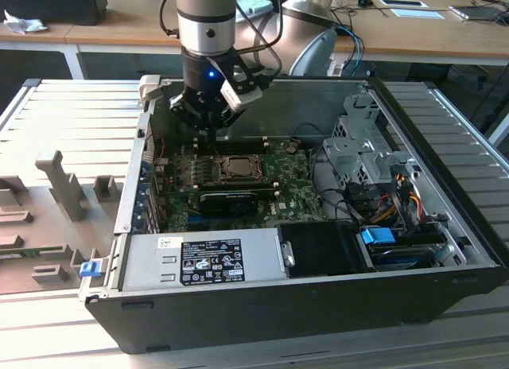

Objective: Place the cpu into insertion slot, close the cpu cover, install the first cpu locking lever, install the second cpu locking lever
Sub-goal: 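Install the first cpu locking lever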

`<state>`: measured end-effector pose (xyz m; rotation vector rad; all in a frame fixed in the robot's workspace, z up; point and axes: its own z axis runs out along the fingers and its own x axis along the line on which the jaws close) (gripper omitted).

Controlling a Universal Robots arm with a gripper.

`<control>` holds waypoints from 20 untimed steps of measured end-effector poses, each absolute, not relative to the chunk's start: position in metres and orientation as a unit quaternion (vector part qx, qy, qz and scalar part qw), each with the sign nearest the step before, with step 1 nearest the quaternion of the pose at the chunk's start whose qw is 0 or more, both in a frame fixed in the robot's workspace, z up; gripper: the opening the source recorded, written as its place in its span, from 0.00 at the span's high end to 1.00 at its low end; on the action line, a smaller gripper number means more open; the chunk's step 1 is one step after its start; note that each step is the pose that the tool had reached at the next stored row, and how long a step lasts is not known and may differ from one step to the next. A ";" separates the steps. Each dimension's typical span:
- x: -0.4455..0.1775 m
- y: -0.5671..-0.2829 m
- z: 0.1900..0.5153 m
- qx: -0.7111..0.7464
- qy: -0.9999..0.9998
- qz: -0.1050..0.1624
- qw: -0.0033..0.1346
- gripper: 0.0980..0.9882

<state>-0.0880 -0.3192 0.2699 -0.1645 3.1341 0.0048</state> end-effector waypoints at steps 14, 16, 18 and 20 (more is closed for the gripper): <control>-0.108 -0.318 0.263 -0.062 0.998 0.001 0.022 0.99; -0.108 -0.314 0.262 -0.062 0.998 0.001 0.022 0.99; -0.109 -0.312 0.261 -0.057 0.998 0.004 0.022 0.99; -0.110 -0.307 0.261 -0.057 0.998 0.007 0.022 0.99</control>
